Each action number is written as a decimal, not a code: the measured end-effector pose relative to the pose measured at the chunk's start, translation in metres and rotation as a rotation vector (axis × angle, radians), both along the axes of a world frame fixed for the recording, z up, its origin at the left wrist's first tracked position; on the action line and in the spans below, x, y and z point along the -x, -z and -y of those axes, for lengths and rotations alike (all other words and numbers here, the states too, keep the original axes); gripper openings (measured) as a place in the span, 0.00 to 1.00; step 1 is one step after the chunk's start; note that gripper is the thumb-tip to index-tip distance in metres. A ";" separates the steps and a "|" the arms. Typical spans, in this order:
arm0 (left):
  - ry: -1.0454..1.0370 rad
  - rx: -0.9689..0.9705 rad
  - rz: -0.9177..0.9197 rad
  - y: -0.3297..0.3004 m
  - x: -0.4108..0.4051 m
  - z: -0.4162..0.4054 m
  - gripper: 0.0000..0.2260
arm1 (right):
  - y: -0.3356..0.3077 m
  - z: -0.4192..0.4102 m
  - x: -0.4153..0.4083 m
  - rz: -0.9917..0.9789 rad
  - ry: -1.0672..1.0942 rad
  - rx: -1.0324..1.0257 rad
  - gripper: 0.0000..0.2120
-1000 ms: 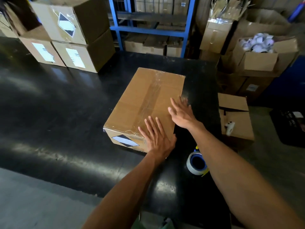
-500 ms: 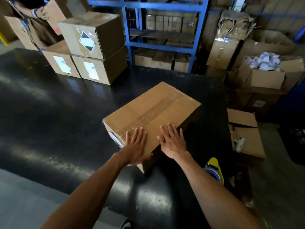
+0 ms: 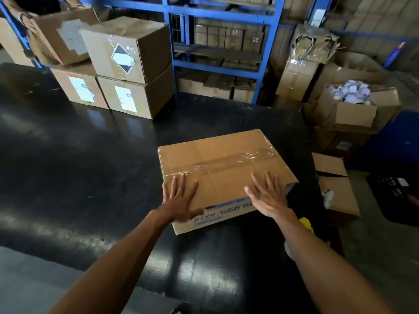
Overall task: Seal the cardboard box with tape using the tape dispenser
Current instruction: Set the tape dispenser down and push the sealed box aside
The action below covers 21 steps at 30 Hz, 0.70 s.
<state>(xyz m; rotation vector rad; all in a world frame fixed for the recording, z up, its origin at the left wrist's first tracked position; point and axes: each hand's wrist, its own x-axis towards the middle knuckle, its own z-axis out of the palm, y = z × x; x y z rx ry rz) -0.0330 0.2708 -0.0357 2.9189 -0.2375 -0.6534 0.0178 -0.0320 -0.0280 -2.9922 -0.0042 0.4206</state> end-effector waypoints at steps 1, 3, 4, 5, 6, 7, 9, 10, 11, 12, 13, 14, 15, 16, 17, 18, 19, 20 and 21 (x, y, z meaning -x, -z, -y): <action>0.023 -0.013 0.011 0.001 -0.003 -0.005 0.50 | 0.003 -0.001 0.002 -0.013 0.017 -0.015 0.35; 0.079 -0.037 0.005 -0.001 -0.014 -0.021 0.50 | 0.007 -0.015 0.012 0.007 0.077 -0.034 0.35; 0.106 -0.045 -0.005 -0.004 -0.021 -0.030 0.50 | 0.007 -0.025 0.019 0.026 0.114 -0.037 0.35; 0.127 -0.053 -0.021 -0.008 -0.030 -0.038 0.50 | 0.008 -0.035 0.027 0.042 0.144 -0.031 0.35; 0.134 -0.062 -0.044 -0.013 -0.038 -0.045 0.50 | 0.007 -0.044 0.035 0.056 0.159 -0.015 0.36; 0.126 -0.071 -0.074 -0.018 -0.046 -0.050 0.50 | 0.006 -0.050 0.042 0.076 0.159 0.012 0.36; 0.090 -0.079 -0.132 -0.023 -0.057 -0.053 0.50 | 0.001 -0.054 0.053 0.142 0.137 0.072 0.36; 0.074 -0.067 -0.156 -0.024 -0.059 -0.052 0.51 | -0.003 -0.050 0.055 0.176 0.129 0.084 0.35; 0.063 -0.046 -0.171 -0.023 -0.059 -0.051 0.52 | -0.007 -0.044 0.054 0.199 0.142 0.079 0.35; 0.055 -0.020 -0.172 -0.022 -0.058 -0.050 0.53 | -0.009 -0.037 0.053 0.202 0.178 0.075 0.34; 0.051 0.005 -0.160 -0.020 -0.057 -0.049 0.54 | -0.008 -0.029 0.051 0.181 0.227 0.078 0.35; 0.050 0.023 -0.142 -0.019 -0.056 -0.049 0.55 | -0.006 -0.022 0.049 0.137 0.276 0.080 0.35; 0.048 0.035 -0.125 -0.017 -0.057 -0.050 0.55 | -0.002 -0.017 0.049 0.084 0.320 0.053 0.36; 0.047 0.042 -0.108 -0.016 -0.058 -0.050 0.55 | 0.001 -0.016 0.049 0.039 0.357 0.003 0.36; 0.047 0.046 -0.089 -0.014 -0.059 -0.051 0.55 | 0.005 -0.017 0.050 0.017 0.383 -0.047 0.36; 0.049 0.049 -0.072 -0.012 -0.061 -0.052 0.55 | 0.006 -0.019 0.051 0.017 0.395 -0.075 0.37; 0.053 0.052 -0.062 -0.010 -0.063 -0.053 0.56 | 0.007 -0.021 0.051 0.022 0.400 -0.083 0.37; 0.061 0.055 -0.061 -0.010 -0.065 -0.054 0.57 | 0.005 -0.024 0.052 0.018 0.403 -0.088 0.37; 0.070 0.062 -0.058 -0.009 -0.067 -0.056 0.58 | 0.003 -0.026 0.053 0.004 0.409 -0.096 0.37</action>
